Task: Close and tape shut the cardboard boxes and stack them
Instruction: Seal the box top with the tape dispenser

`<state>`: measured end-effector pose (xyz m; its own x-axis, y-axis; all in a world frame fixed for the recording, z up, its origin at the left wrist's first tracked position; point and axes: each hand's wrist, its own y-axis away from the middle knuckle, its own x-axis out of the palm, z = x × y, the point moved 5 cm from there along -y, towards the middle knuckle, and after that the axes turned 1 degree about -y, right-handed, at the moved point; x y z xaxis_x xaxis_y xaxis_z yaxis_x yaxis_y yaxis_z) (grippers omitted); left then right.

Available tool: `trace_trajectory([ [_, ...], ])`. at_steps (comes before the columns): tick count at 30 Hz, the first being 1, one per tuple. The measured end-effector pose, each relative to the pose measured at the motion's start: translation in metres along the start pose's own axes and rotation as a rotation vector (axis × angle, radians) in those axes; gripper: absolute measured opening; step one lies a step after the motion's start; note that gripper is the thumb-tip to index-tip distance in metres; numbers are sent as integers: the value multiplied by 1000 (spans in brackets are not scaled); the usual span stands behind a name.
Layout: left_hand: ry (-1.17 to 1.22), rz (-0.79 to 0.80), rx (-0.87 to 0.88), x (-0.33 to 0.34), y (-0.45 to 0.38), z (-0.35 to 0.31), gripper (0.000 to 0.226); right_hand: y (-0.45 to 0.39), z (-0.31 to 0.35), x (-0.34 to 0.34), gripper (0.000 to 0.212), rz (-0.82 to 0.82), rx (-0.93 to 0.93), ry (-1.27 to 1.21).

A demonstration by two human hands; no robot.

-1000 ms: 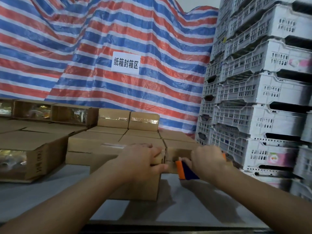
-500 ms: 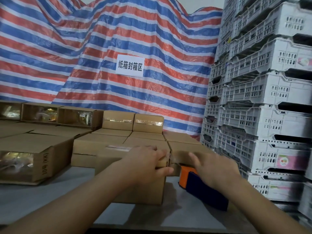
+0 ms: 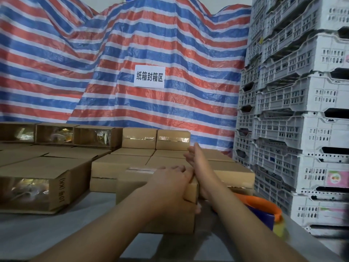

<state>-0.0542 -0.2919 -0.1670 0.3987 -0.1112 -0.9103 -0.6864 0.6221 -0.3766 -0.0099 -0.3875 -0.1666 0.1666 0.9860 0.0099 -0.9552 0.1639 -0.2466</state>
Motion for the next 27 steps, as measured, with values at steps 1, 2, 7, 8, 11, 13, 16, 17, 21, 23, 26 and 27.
trace_trajectory([
  [1, -8, -8, -8, 2, 0, 2, 95, 1, -9, 0, 57, -1, 0, -25],
  [2, -13, -17, -14, 3, -1, 2, 98, 2, -16, -4, 52, -10, -8, -43],
  [7, 30, -93, -4, 5, -2, 4, 101, 28, -54, -13, 50, -32, 173, -133],
  [8, 71, -99, 5, 3, 0, 5, 100, 28, -57, -14, 50, -41, 207, -147],
  [11, 389, -135, 8, -10, 6, 13, 90, 22, -45, -23, 47, -120, 91, -146],
  [13, 579, -254, -37, -25, 17, 27, 77, 22, -34, -34, 47, -187, -16, -72],
  [16, 573, -445, -178, -36, 41, 63, 77, 35, -34, -42, 47, -142, -79, 57],
  [17, 595, -495, -228, -34, 51, 75, 80, 42, -35, -42, 58, -120, -81, 134],
  [21, 906, -462, -428, -2, 80, 101, 85, 67, -44, -28, 83, 79, -43, 315],
  [23, 1014, -392, -470, 14, 87, 101, 83, 76, -46, -17, 82, 165, -45, 316],
  [26, 1108, -414, -517, 21, 89, 101, 77, 75, -47, -9, 80, 185, -109, 360],
  [27, 1131, -427, -528, 22, 88, 102, 74, 74, -48, -9, 81, 184, -112, 371],
])
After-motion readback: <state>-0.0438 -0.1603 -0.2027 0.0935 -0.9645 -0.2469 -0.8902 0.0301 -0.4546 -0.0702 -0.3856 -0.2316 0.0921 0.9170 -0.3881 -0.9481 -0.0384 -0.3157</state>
